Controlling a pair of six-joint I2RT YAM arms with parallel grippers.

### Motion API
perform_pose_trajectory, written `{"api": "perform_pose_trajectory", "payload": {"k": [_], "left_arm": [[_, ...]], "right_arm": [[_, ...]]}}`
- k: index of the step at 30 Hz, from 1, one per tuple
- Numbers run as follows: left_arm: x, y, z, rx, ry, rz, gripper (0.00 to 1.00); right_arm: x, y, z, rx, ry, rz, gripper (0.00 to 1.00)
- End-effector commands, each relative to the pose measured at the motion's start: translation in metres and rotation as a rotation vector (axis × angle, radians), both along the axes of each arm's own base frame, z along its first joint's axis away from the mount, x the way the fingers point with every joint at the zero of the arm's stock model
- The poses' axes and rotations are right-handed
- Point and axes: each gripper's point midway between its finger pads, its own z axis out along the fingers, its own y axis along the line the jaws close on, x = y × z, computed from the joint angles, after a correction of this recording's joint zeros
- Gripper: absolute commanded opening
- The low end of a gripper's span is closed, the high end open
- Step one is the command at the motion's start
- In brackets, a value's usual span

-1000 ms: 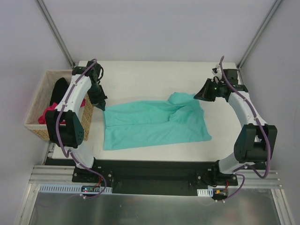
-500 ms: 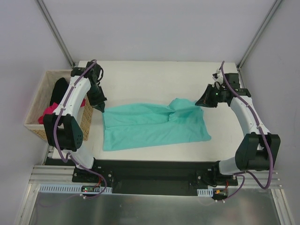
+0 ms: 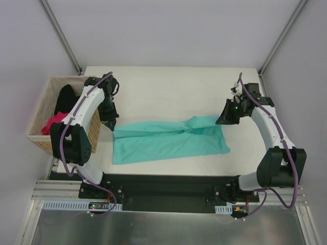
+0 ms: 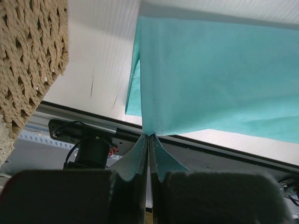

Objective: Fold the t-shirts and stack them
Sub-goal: Fold the other side of the tshirt into a rectangle

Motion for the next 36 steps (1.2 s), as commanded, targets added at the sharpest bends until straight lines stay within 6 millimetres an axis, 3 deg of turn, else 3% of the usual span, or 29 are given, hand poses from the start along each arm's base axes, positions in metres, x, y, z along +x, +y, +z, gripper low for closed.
{"api": "perform_pose_trajectory", "payload": {"k": [1,13,24,36], "left_arm": [[-0.027,0.009,0.004,0.047,0.060,-0.032,0.00],[-0.047,0.010,-0.013,0.076,0.159,-0.070,0.00],[-0.057,0.009,-0.023,0.102,0.239,-0.115,0.22],[-0.039,0.001,-0.011,0.083,0.169,-0.095,0.25]], "right_arm": [[-0.017,-0.005,0.007,-0.059,0.026,0.014,0.01],[-0.038,-0.014,0.000,-0.147,0.185,0.020,0.01],[-0.041,-0.017,-0.005,-0.177,0.226,0.028,0.01],[-0.045,-0.015,-0.007,-0.201,0.263,0.058,0.01]]}}
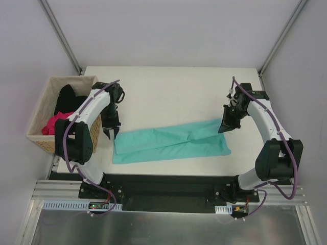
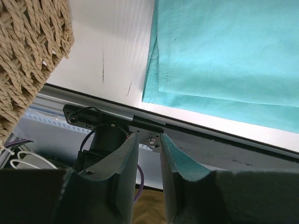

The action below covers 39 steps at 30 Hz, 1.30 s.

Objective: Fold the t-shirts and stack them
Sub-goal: Fold the other side of the tshirt into a rectangle

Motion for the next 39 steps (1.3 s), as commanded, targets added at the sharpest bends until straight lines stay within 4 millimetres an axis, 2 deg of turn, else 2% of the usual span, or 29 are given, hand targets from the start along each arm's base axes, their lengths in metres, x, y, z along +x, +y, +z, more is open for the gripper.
{"api": "perform_pose_trajectory", "payload": {"k": [1,12,13,15,19,22,26,28,32,33,37,39], "left_arm": [[0.002,-0.002,0.014,0.007,-0.008,-0.009,0.25],[0.009,-0.007,0.013,0.007,-0.011,-0.030,0.24],[0.010,-0.008,0.013,0.004,-0.015,-0.033,0.24],[0.012,-0.009,0.013,0.004,-0.015,-0.038,0.24],[0.014,-0.010,0.013,0.003,-0.014,-0.047,0.23],[0.013,-0.009,0.013,0.009,-0.017,-0.048,0.23],[0.011,-0.008,0.011,0.014,-0.010,-0.047,0.23],[0.011,-0.008,0.011,0.013,-0.015,-0.044,0.23],[0.013,-0.010,0.016,0.003,-0.040,-0.037,0.23],[0.014,-0.010,0.017,0.002,-0.045,-0.034,0.23],[0.020,-0.013,0.029,-0.015,-0.106,-0.018,0.23],[0.023,-0.014,0.036,-0.023,-0.140,-0.010,0.23]], "right_arm": [[-0.006,-0.001,0.010,-0.033,0.017,0.034,0.01],[-0.026,-0.007,0.000,-0.121,0.116,0.043,0.01],[-0.028,-0.007,-0.002,-0.133,0.124,0.051,0.15],[-0.029,-0.009,-0.003,-0.159,0.135,0.049,0.33],[-0.030,-0.009,-0.006,-0.184,0.145,0.054,0.36],[-0.027,-0.009,-0.004,-0.189,0.132,0.048,0.33],[-0.010,-0.003,-0.003,-0.177,0.097,0.043,0.29],[-0.002,0.002,-0.011,-0.171,0.112,0.053,0.25],[0.031,0.018,-0.024,-0.142,0.076,0.038,0.17],[0.037,0.022,-0.034,-0.137,0.099,0.042,0.15],[0.053,0.040,-0.049,-0.122,0.103,0.065,0.07],[0.055,0.050,-0.053,-0.124,0.105,0.086,0.04]]}}
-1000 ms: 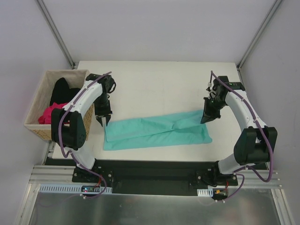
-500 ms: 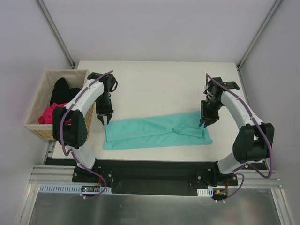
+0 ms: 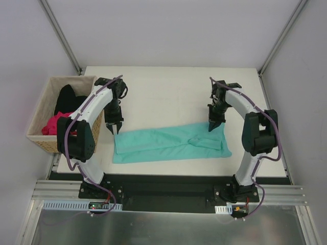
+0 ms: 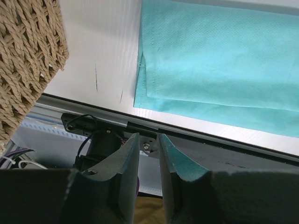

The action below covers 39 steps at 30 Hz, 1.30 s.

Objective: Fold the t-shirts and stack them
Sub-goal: Fold the other side of the tshirt into a rectangle

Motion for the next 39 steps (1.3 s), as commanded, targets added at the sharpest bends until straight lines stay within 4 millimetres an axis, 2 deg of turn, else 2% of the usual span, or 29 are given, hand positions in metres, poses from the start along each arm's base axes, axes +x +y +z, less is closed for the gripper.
{"api": "perform_pose_trajectory", "payload": {"k": [1,8,21,27,39], "left_arm": [[0.002,-0.003,0.030,-0.017,-0.094,0.022,0.23],[-0.001,-0.003,0.031,-0.019,-0.098,0.032,0.23],[0.001,-0.002,0.029,-0.016,-0.089,0.019,0.23],[0.003,-0.005,0.025,-0.031,-0.084,0.014,0.22],[0.027,-0.016,0.020,-0.053,-0.087,-0.026,0.22]], "right_arm": [[0.018,0.028,0.000,0.034,-0.041,0.020,0.04],[0.006,0.053,-0.008,0.035,-0.023,0.070,0.01],[-0.035,0.056,-0.025,0.017,0.041,0.090,0.01],[-0.052,0.057,-0.018,0.012,0.033,0.095,0.01],[-0.093,0.061,-0.009,0.005,0.056,0.120,0.01]]}}
